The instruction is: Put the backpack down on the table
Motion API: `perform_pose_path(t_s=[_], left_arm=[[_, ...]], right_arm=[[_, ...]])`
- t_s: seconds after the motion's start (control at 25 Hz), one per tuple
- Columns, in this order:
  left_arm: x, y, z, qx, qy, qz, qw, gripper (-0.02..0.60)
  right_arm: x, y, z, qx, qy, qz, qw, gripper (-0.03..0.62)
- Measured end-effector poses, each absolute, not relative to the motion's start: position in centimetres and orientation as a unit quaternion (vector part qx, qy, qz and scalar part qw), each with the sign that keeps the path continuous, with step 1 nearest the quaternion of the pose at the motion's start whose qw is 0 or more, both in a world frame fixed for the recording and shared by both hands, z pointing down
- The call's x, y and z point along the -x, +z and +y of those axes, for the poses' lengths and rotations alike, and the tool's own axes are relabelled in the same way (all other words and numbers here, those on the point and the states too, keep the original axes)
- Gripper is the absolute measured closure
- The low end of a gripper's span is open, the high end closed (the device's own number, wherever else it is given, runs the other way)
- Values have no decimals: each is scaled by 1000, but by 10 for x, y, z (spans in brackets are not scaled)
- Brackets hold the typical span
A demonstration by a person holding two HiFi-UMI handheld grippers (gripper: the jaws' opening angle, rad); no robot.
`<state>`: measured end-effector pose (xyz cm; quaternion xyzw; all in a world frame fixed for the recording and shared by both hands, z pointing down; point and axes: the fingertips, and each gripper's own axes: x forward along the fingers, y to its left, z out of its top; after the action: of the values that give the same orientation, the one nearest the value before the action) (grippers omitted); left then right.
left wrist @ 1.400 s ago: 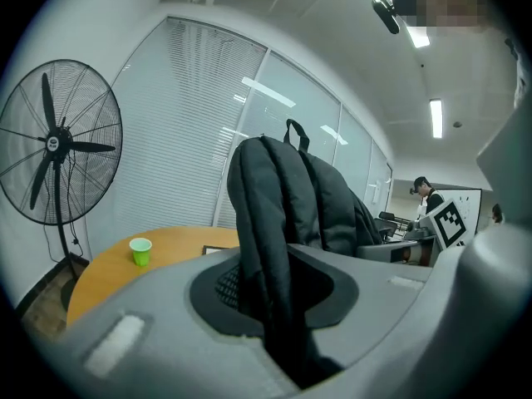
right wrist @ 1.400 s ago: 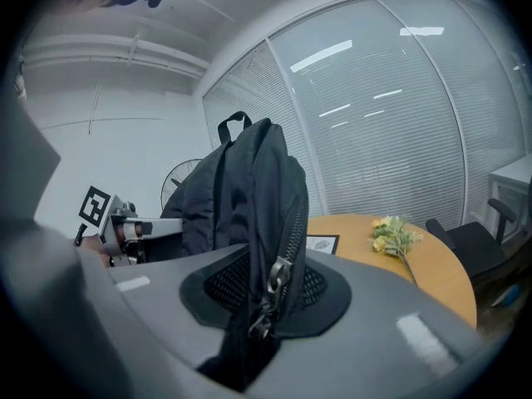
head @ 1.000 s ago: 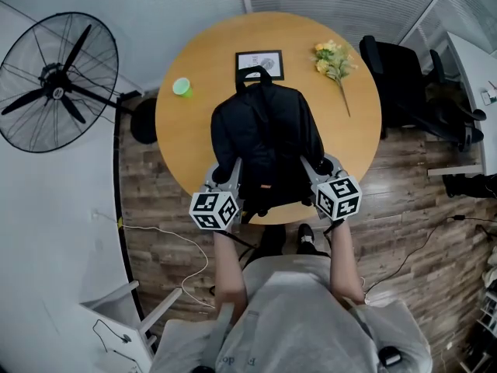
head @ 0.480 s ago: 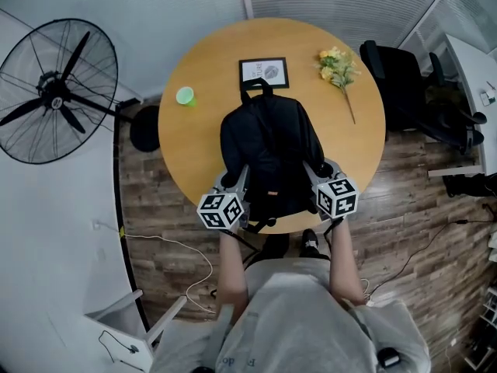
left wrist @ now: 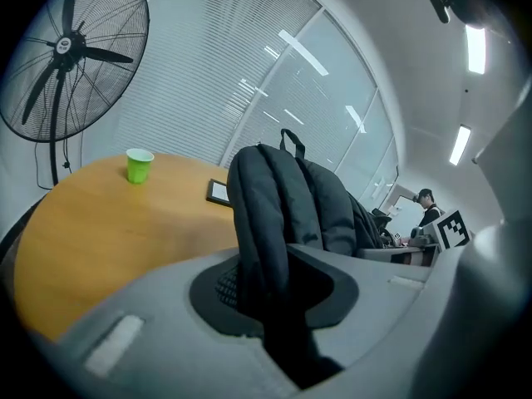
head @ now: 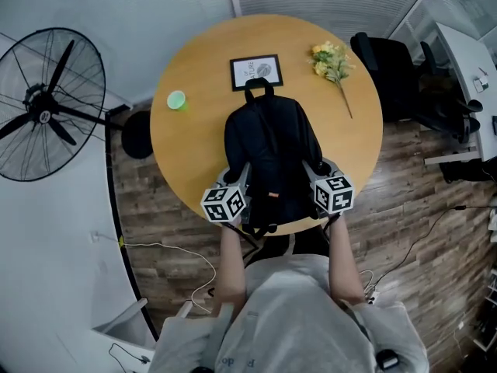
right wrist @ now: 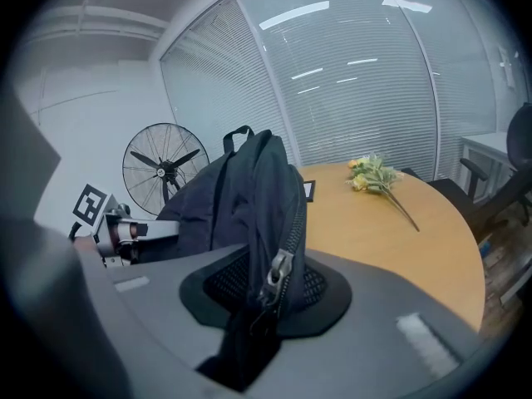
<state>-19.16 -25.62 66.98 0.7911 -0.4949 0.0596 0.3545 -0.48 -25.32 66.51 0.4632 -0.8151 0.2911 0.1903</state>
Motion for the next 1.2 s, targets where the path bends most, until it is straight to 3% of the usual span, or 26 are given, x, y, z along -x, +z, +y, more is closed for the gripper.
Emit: perform_pose_path(t_s=[1.2], left_arm=[[207,778,-299,-752,155,-492,412,491]], right_arm=[[11,769,-309,-425,368,-782,268,505]])
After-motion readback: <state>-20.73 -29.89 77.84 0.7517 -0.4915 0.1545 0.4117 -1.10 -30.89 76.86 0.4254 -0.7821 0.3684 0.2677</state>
